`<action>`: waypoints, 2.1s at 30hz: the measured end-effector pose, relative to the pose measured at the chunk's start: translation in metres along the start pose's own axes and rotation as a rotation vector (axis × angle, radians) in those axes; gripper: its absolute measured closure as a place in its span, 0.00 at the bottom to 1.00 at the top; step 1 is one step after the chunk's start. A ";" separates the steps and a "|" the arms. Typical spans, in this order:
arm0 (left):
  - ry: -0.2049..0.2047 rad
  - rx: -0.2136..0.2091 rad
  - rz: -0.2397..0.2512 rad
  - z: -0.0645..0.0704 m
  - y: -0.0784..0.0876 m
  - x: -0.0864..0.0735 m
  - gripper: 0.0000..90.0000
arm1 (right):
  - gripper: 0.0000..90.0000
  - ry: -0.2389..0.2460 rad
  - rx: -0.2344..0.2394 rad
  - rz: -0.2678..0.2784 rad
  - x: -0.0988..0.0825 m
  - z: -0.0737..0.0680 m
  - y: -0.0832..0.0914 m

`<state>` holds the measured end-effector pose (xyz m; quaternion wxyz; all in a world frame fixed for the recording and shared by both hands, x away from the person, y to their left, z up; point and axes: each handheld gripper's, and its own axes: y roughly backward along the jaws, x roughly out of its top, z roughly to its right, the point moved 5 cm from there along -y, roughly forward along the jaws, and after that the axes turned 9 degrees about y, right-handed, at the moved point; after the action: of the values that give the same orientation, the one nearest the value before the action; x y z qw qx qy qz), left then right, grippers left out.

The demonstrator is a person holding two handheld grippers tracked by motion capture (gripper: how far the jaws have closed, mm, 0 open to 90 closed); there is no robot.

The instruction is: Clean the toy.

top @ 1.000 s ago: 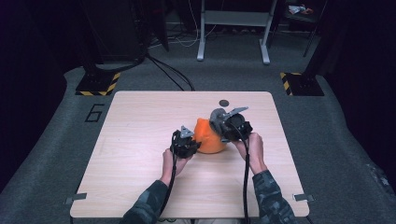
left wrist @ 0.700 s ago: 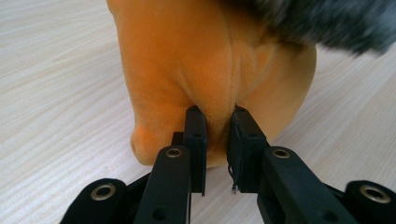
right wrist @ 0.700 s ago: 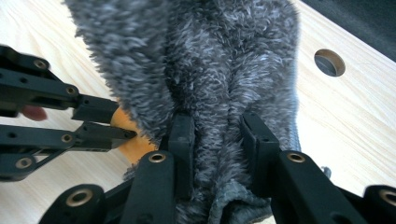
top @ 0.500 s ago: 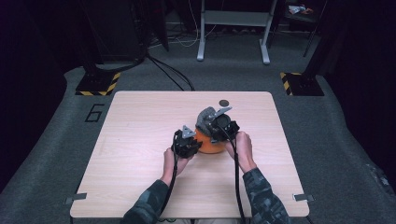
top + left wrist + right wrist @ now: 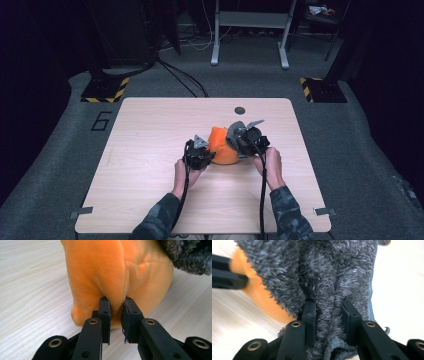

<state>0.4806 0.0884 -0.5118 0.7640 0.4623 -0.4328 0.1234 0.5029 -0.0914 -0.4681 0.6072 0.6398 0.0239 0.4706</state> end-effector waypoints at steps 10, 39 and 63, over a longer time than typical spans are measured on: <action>0.010 -0.002 -0.007 -0.004 0.000 -0.003 0.88 | 0.76 -0.064 -0.001 -0.085 -0.027 0.011 -0.023; 0.024 -0.002 0.001 -0.009 0.002 -0.004 0.76 | 0.76 -0.041 -0.002 0.001 -0.002 0.005 -0.011; -0.053 0.031 -0.005 -0.001 -0.003 -0.002 0.95 | 0.76 -0.066 -0.026 0.031 -0.004 0.019 -0.004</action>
<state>0.4816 0.0879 -0.5150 0.7455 0.4782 -0.4497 0.1157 0.5151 -0.1072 -0.4706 0.6087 0.6472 -0.0123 0.4588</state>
